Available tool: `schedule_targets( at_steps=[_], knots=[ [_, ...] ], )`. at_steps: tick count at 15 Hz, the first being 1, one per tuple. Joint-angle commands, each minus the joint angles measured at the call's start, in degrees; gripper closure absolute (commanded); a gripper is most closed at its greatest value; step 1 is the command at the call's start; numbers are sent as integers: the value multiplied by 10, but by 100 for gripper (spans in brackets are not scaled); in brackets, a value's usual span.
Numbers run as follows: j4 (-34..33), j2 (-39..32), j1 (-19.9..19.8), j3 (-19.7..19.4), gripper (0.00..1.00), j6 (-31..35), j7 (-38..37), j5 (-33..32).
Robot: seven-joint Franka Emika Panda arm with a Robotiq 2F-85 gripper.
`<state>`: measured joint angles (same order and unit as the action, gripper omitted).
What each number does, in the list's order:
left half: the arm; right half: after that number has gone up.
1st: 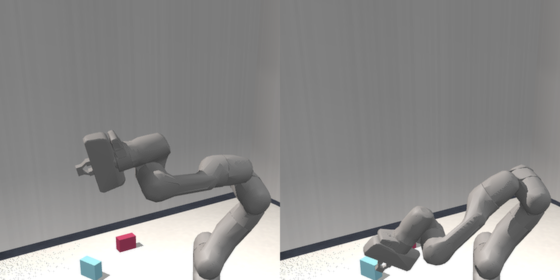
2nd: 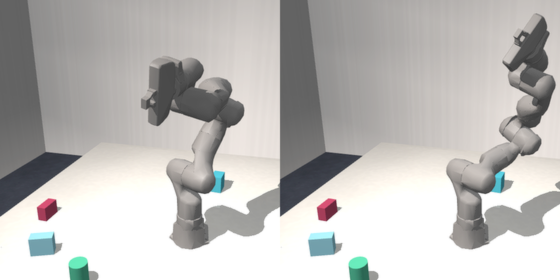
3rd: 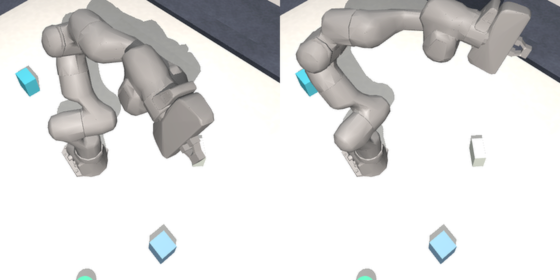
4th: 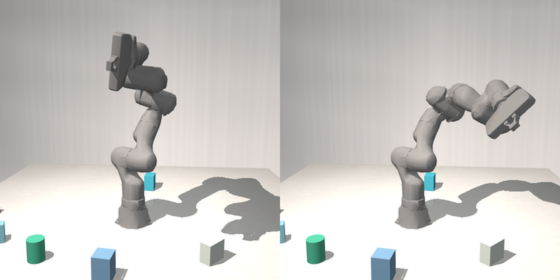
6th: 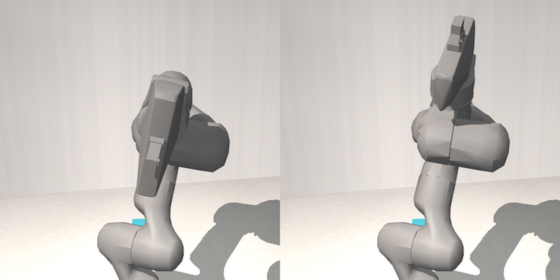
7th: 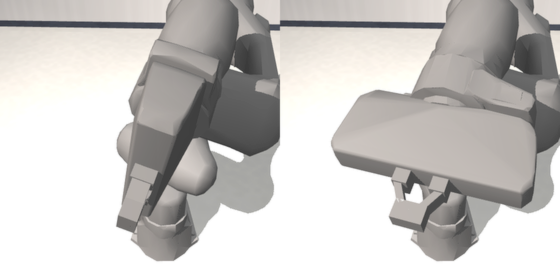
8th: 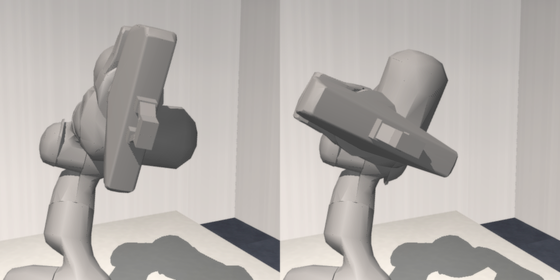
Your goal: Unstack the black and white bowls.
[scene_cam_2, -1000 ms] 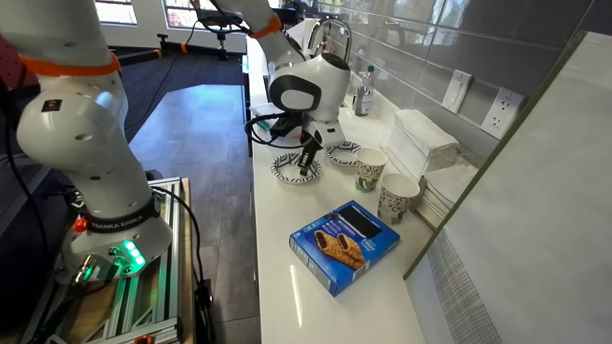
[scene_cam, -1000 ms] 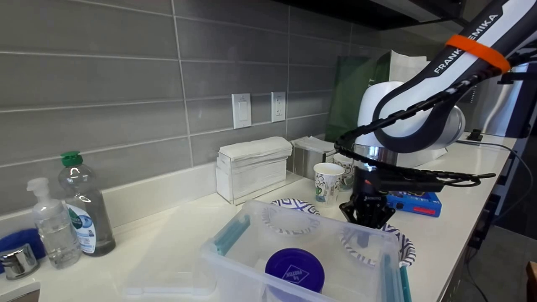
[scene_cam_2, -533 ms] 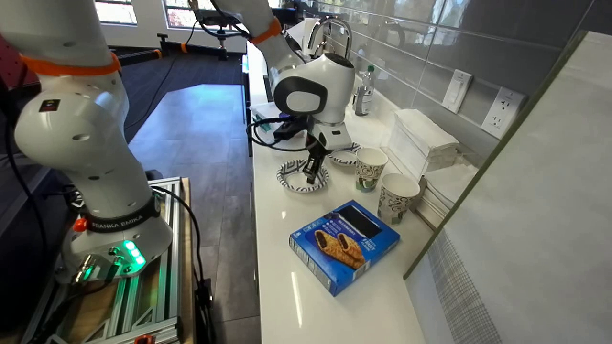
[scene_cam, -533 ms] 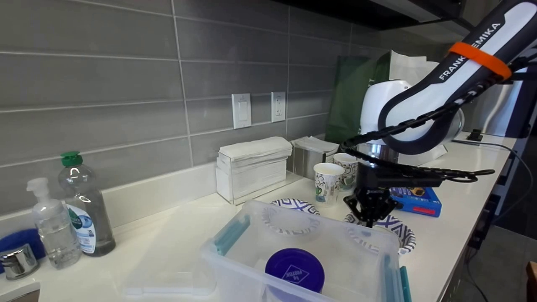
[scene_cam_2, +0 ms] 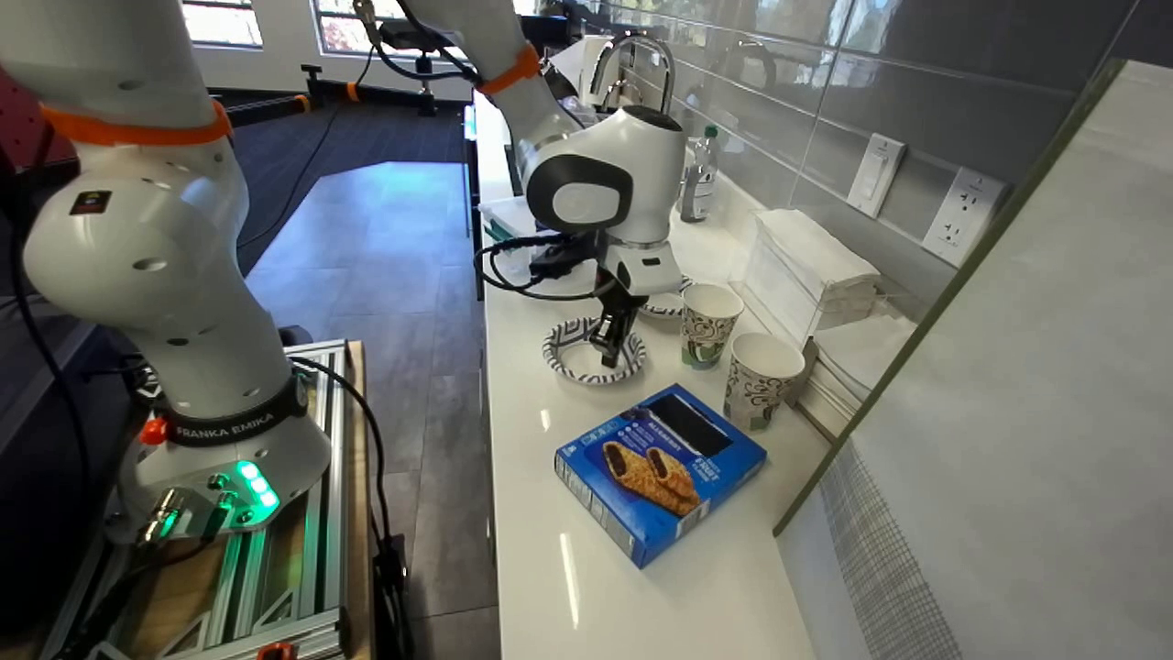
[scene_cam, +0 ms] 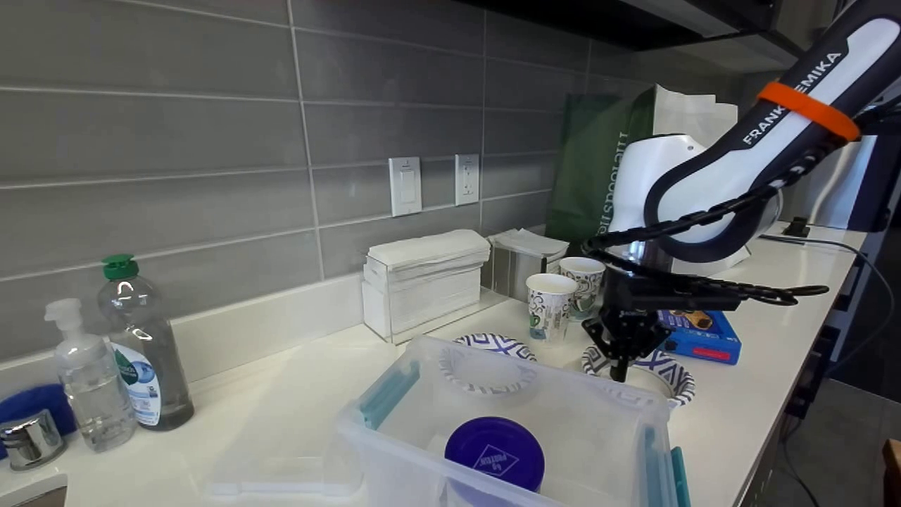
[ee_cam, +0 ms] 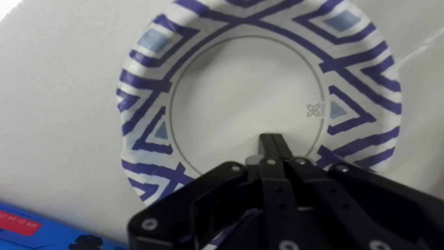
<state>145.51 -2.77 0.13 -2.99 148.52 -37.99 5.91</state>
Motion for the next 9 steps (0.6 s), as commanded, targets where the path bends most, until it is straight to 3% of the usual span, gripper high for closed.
schedule_targets(
  at_steps=[1, 8, 9],
  knots=[
    [21, 20, -3, -2, 100, 18, -24, -26],
    [60, 172, -15, 13, 100, -40, 13, -32],
    [66, 201, -17, 21, 74, -58, 27, -52]
  ],
)
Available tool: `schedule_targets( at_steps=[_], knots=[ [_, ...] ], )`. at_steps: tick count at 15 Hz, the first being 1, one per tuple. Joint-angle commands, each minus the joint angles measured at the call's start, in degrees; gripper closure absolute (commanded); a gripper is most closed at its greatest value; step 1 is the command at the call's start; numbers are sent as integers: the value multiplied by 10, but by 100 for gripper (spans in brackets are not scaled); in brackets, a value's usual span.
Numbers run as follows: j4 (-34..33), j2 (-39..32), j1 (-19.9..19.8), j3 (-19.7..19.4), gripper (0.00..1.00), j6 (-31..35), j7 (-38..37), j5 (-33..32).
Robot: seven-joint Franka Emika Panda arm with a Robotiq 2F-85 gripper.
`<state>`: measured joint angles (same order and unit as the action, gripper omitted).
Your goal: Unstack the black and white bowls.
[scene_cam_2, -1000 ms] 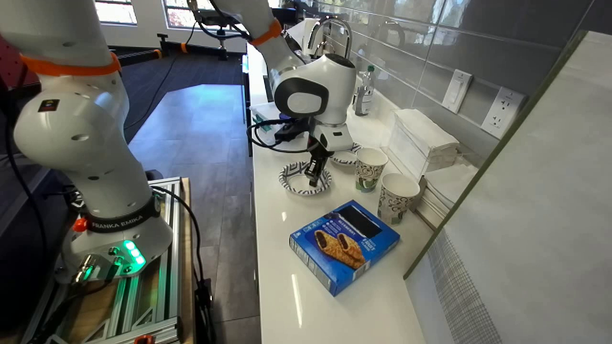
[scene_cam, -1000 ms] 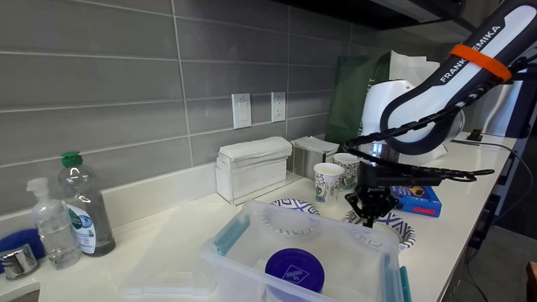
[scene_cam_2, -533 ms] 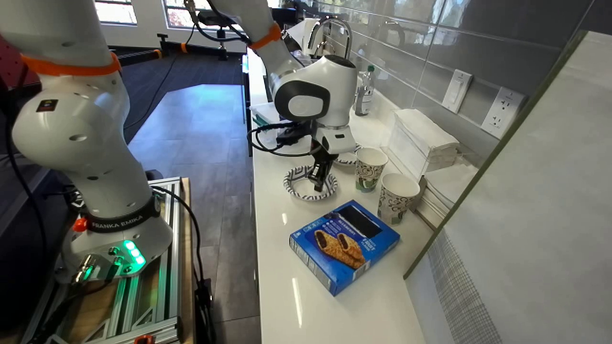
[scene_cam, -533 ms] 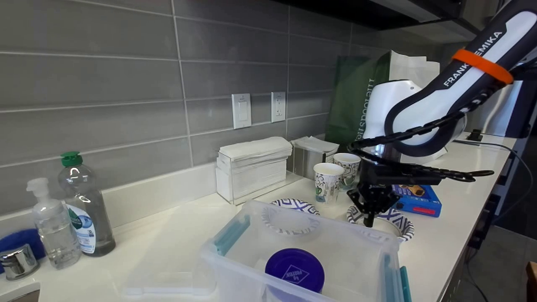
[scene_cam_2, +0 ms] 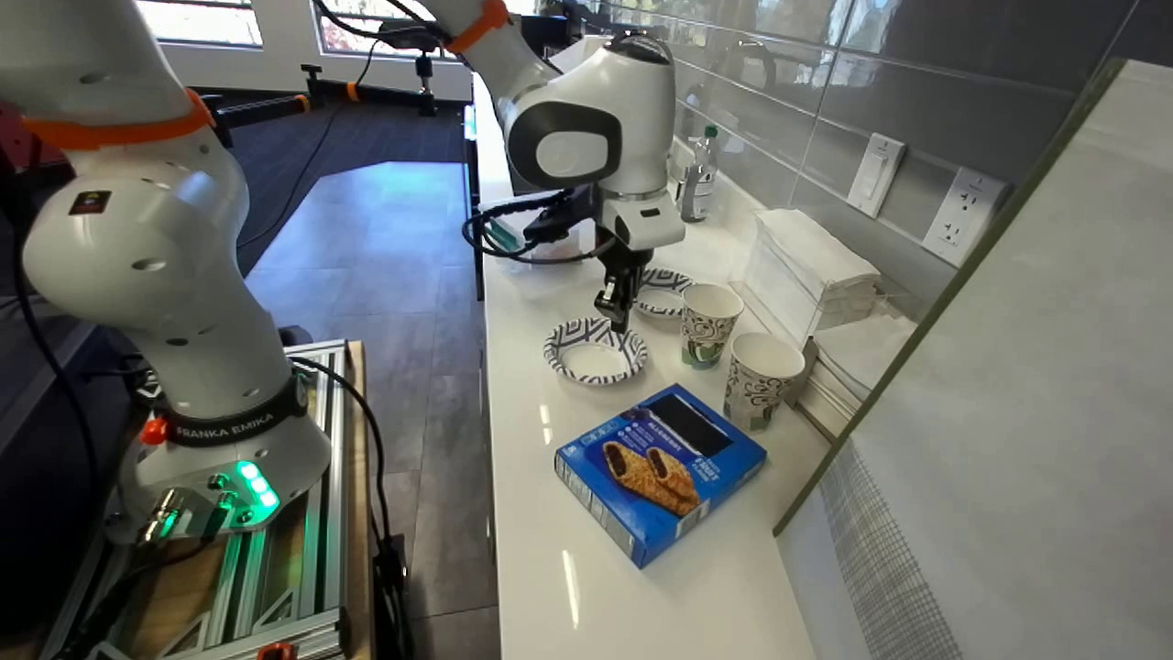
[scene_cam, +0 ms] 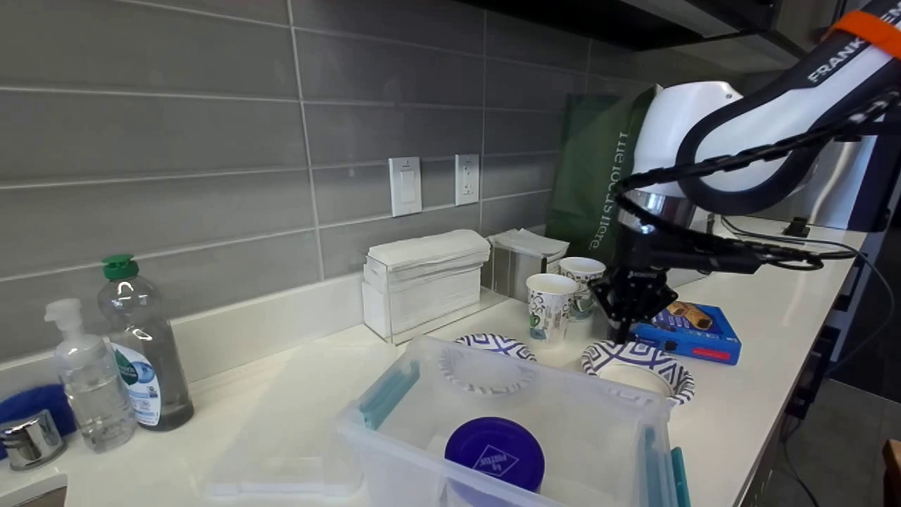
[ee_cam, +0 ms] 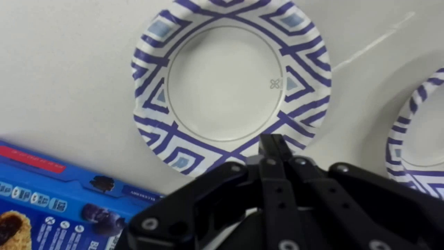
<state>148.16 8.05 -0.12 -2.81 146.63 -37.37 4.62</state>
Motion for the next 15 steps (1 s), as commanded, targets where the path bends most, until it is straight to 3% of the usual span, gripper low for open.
schedule_targets(
  at_steps=[1, 7, 9, 11, 13, 14, 15],
  knots=[
    [48, 122, -20, 33, 72, -50, 24, -70],
    [37, 296, -28, 111, 29, -213, 60, -158],
    [10, 340, -23, 118, 14, -282, 82, -150],
    [-30, 375, -4, 93, 0, -360, 144, -106],
    [-70, 391, 4, 64, 0, -408, 192, -69],
    [-45, 377, -19, 99, 2, -368, 152, -93],
    [-60, 388, -17, 88, 0, -387, 172, -81]
  ],
)
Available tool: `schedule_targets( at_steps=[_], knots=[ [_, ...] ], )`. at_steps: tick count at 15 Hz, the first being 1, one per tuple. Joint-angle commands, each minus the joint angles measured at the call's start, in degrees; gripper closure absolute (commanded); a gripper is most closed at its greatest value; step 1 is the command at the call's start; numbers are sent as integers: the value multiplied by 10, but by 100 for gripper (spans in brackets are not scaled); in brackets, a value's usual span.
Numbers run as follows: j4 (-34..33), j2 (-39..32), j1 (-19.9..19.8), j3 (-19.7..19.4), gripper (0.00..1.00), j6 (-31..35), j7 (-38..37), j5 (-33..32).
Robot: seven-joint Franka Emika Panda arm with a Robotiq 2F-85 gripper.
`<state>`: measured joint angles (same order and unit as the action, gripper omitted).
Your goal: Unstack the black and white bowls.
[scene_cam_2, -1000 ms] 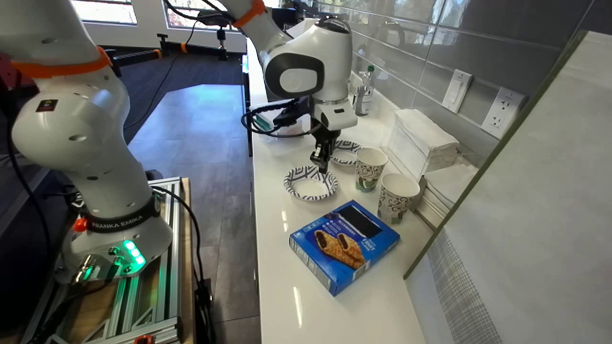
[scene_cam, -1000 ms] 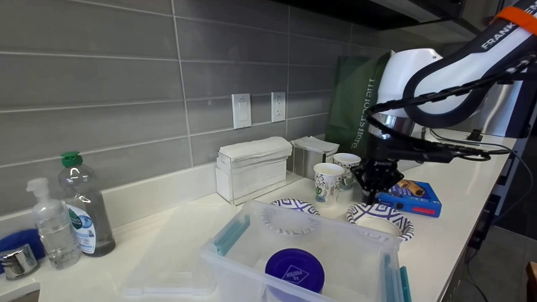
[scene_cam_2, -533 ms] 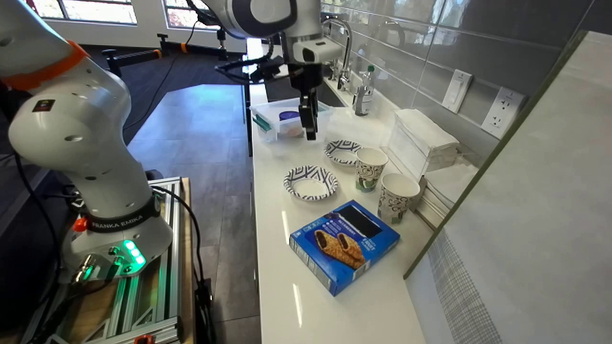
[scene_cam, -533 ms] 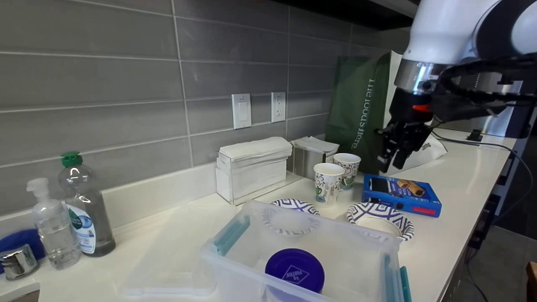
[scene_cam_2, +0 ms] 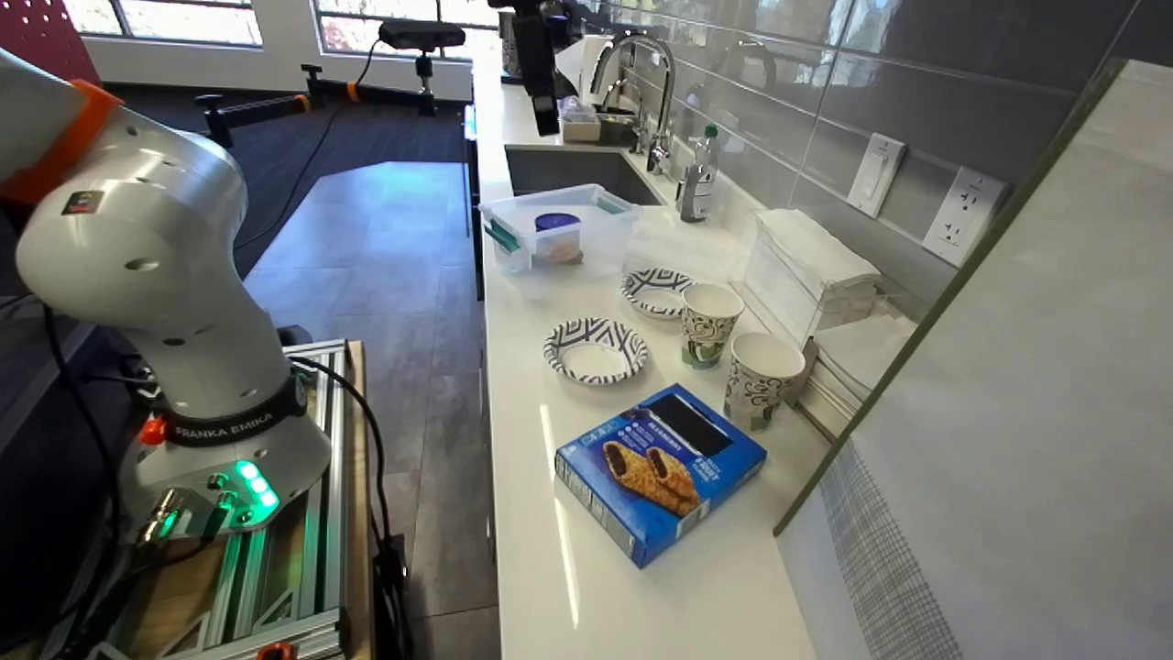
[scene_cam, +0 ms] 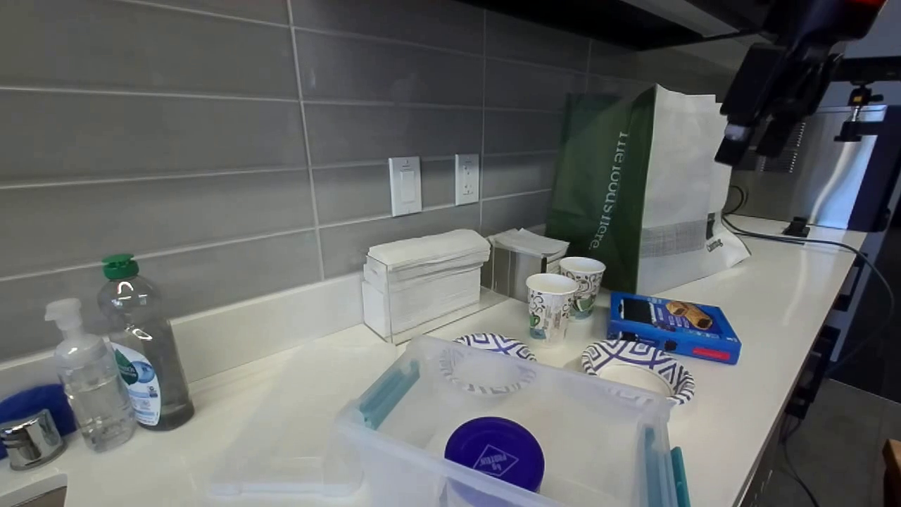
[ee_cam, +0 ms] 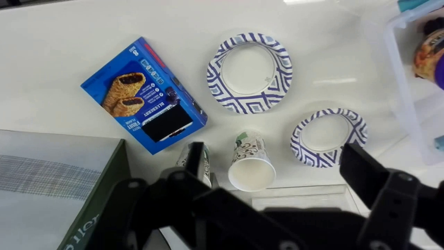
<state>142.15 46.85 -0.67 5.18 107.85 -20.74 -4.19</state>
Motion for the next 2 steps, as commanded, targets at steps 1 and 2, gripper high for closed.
schedule_targets(
  at_steps=[1, 2],
  knots=[
    [-9, 7, -11, 1, 0, -9, 18, 13],
    [-11, 12, -10, -2, 0, -12, 24, 16]
  ],
)
